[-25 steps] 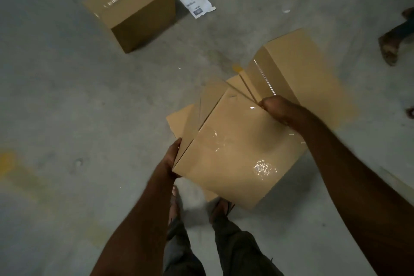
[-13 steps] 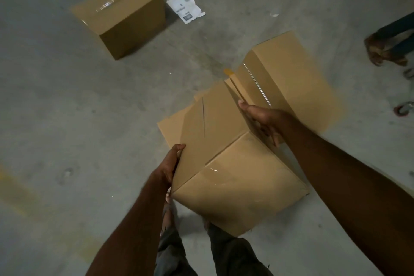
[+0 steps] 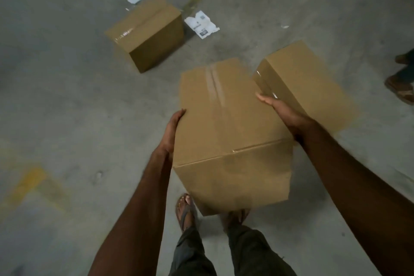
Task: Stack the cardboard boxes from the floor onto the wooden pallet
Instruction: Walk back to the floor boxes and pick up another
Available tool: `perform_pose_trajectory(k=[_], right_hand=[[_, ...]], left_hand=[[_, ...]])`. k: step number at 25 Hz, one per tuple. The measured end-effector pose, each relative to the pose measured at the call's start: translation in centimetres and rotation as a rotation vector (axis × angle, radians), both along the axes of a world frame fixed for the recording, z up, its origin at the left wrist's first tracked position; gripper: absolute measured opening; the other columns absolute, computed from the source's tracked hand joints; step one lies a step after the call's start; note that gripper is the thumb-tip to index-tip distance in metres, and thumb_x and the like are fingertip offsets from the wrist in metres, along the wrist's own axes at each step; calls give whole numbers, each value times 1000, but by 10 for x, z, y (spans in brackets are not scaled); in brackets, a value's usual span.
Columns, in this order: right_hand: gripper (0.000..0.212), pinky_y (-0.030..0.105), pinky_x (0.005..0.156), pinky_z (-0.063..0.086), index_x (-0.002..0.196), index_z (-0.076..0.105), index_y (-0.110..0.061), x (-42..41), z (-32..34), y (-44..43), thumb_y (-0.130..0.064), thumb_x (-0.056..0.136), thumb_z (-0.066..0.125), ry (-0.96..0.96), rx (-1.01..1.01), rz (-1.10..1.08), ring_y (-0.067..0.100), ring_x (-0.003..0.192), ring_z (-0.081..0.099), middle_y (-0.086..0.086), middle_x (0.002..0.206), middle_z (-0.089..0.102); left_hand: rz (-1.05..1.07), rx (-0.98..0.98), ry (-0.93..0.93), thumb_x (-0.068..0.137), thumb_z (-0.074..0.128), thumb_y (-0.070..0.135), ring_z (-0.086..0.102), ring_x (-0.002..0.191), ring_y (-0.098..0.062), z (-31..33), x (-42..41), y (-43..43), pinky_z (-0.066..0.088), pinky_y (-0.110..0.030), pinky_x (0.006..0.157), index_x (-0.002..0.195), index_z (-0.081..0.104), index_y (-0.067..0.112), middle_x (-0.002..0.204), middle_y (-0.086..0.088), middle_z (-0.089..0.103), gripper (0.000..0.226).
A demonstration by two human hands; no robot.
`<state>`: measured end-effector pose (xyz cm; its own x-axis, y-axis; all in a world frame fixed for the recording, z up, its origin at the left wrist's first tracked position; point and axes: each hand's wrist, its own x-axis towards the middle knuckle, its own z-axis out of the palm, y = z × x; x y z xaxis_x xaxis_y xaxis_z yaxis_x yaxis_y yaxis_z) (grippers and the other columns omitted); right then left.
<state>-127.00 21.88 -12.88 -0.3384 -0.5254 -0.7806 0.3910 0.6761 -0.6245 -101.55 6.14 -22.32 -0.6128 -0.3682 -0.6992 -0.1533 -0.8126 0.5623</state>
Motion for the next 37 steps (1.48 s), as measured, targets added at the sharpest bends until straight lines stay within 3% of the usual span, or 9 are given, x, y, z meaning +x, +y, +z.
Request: perform_pose_trajectory(k=[4,7,11,14,16,19,29,34,37], right_hand=[[22,28,68,61,92,80,-13,31,26,0,-20,95,59,-132,-158,-5,19,73,74,9,95,75],[23,31,72,63,85,83,-9,60,52,-3,-11,83,60,-134,-244,2,22,78,76,12,94,77],[33,27,65,61,81,84,-15,117,87,-14,-15,95,54,-111,-395,9,18,72,74,5,85,78],[24,24,67,60,100,77,-24,158,113,-20,-13,99,56,40,-530,82,13,84,74,-8,90,79],[35,25,86,59,125,62,-33,175,124,-19,-10,100,59,196,-646,101,4,104,71,-19,109,76],[60,37,113,45,152,43,-31,195,125,-12,-27,98,67,329,-737,291,9,131,58,-12,142,63],[71,27,92,58,150,42,-29,301,150,32,-23,87,75,117,-809,570,12,116,69,-8,127,71],[61,37,101,55,148,49,-28,395,170,37,-22,92,74,20,-786,776,14,117,69,-7,130,71],[51,35,93,59,140,58,-26,457,178,44,-19,92,74,-19,-733,922,16,111,72,-7,122,75]], left_hand=[[-36,-189,0,81,76,51,67,115,-34,59,43,-32,59,-44,84,145,49,13,136,-18,63,79],[-14,-290,54,74,80,46,58,131,-36,89,84,-40,50,-57,106,145,53,25,143,-13,61,78],[92,-385,93,88,71,44,68,117,-28,125,131,-18,59,-42,86,146,52,16,133,-12,67,67],[166,-473,98,90,70,41,70,110,-26,149,167,1,60,-37,79,147,50,14,129,-11,68,66],[227,-595,87,91,70,39,67,119,-29,165,189,12,59,-42,88,149,48,20,135,-10,66,65],[362,-752,60,90,71,36,65,123,-26,189,220,43,58,-39,91,151,44,25,138,-5,65,68],[742,-892,-122,95,65,16,68,117,-21,252,338,191,59,-33,87,148,46,27,132,1,69,57],[870,-852,-331,94,69,34,71,110,-21,273,427,263,58,-46,96,138,55,33,123,3,72,46],[948,-684,-439,84,75,45,72,105,-27,273,484,304,56,-49,99,129,59,34,117,-2,74,49]])
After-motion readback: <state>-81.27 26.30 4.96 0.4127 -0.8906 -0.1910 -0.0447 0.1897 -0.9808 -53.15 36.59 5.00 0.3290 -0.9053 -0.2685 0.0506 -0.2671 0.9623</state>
